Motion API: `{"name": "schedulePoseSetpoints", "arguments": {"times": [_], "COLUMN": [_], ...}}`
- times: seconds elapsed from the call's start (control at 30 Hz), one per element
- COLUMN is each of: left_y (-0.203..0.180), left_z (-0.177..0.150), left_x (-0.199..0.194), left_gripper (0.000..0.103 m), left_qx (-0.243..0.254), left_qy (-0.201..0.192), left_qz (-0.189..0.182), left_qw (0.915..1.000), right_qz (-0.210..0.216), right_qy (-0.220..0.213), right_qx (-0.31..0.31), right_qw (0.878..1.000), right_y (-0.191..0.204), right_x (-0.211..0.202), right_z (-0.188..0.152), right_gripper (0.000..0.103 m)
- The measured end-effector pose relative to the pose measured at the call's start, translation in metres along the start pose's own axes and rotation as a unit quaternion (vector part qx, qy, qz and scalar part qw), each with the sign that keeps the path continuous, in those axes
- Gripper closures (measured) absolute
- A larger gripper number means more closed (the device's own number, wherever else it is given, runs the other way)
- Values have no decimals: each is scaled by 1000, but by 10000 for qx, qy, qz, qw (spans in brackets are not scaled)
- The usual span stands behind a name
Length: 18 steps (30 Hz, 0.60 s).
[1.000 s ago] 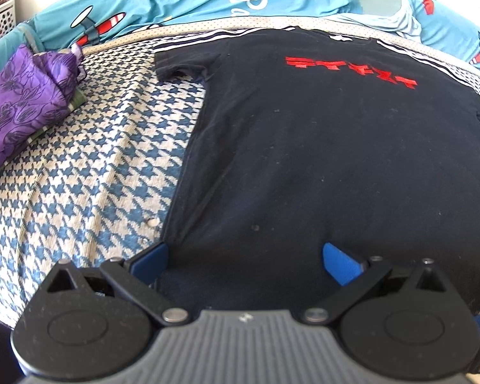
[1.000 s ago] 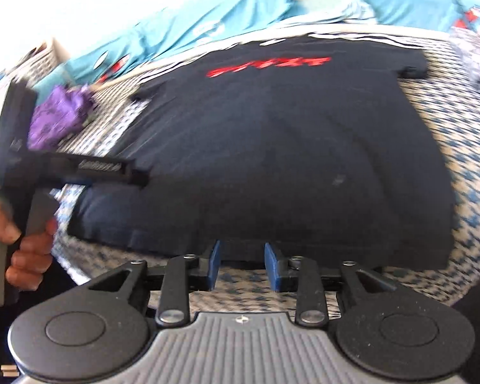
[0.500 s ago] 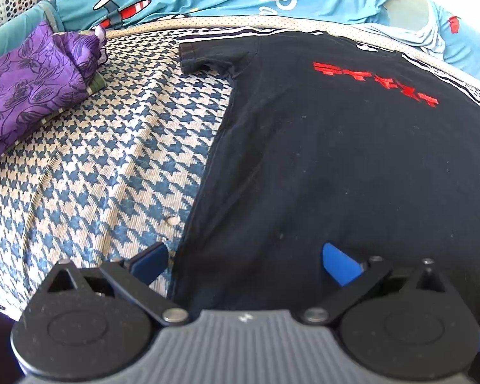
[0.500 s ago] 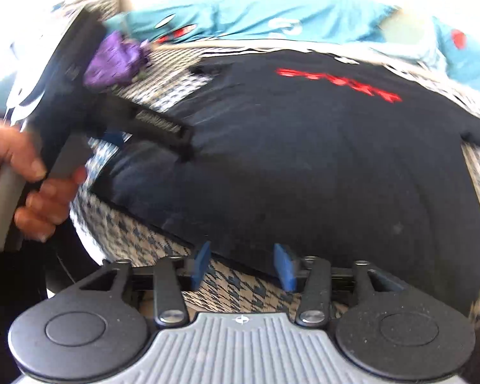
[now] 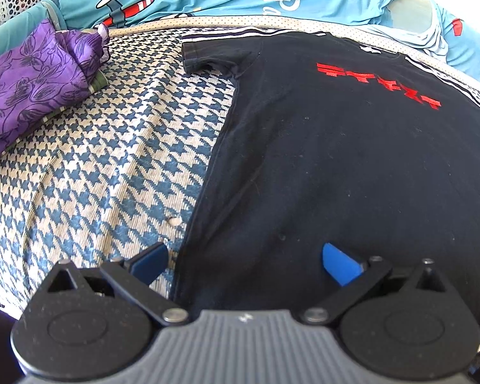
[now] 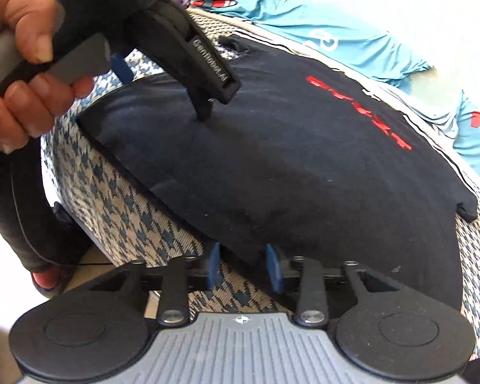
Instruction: Fold clothes
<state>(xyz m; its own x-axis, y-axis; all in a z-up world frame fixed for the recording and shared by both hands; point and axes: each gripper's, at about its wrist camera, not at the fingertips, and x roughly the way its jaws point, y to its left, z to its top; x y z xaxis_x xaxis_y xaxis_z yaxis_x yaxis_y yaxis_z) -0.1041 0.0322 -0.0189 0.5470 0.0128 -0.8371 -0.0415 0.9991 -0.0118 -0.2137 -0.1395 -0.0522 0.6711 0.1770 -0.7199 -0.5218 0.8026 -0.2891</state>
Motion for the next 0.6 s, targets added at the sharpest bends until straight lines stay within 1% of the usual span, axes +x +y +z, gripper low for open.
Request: {"name": "schedulePoseSetpoints", "arguments": {"times": [0.03, 0.1, 0.4, 0.43, 0.47, 0.5, 0.53, 0.6], "left_y": [1, 3, 16, 18, 19, 21, 23, 26], "left_z": [0, 1, 3, 4, 4, 4, 4, 5], "left_x": [0, -1, -1, -2, -1, -1, -1, -1], "left_gripper": [0, 0, 0, 0, 0, 0, 0, 0], "left_qx": [-17, -71, -335, -366, -402, -438, -474, -519], "left_qy": [-13, -41, -71, -71, -64, -58, -51, -58], "left_qz": [18, 85, 559, 602, 623, 643, 664, 712], "left_qw": [10000, 9999, 9979, 9975, 9972, 9970, 9967, 9961], "right_qz": [6, 47, 548, 708, 1036, 1236, 1141, 727], "right_qy": [-17, -34, 75, 132, 270, 370, 344, 84], "right_qx": [11, 17, 301, 322, 360, 347, 277, 265], "right_qw": [10000, 10000, 9980, 9969, 9936, 9910, 9925, 9970], "right_y": [0, 0, -7, -6, -4, 1, 5, 0], "right_x": [0, -2, -6, -5, -4, -3, -4, -11], "right_z": [0, 0, 1, 0, -1, -2, -3, 0], "right_gripper": [89, 97, 97, 100, 100, 101, 101, 101]}}
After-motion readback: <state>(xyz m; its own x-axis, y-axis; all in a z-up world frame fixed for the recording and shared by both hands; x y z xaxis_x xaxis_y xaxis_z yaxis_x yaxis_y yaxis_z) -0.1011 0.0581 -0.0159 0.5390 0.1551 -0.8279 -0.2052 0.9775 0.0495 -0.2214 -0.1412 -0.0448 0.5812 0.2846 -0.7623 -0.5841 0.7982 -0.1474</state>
